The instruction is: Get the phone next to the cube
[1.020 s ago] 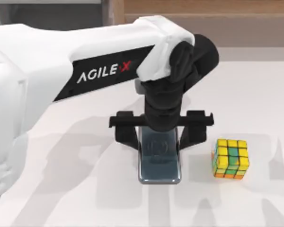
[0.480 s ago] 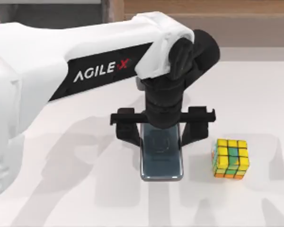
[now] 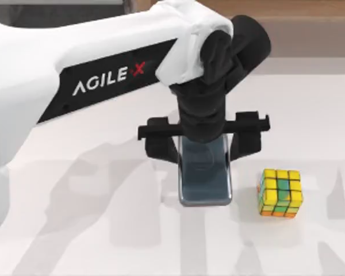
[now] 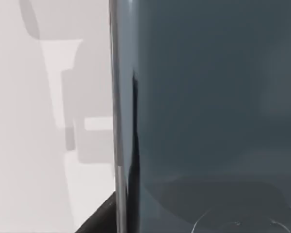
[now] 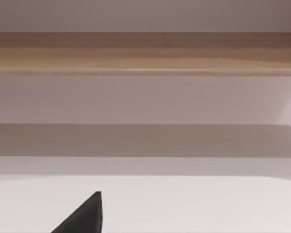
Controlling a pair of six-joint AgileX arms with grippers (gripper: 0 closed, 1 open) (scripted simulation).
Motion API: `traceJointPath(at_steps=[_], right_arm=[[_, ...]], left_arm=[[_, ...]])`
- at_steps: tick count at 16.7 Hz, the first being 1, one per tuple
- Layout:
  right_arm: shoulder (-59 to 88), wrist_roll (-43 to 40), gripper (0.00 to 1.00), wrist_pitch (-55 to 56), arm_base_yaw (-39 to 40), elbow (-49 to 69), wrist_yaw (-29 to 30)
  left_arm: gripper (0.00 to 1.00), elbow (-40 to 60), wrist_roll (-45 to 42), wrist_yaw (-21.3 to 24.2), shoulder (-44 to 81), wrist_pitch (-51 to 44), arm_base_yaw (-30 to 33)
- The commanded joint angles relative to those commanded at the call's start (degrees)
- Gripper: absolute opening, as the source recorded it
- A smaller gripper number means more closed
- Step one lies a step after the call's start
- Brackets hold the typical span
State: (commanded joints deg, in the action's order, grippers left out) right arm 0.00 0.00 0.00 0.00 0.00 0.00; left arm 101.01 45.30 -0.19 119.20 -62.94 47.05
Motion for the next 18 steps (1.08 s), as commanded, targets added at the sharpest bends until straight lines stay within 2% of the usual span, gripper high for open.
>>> traceJointPath(at_steps=[18], right_arm=[[0.0, 0.0, 1.0, 0.0, 0.0, 0.0, 0.0]], left_arm=[[0.0, 0.8, 0.1, 0.1, -3.8, 5.8, 0.0]])
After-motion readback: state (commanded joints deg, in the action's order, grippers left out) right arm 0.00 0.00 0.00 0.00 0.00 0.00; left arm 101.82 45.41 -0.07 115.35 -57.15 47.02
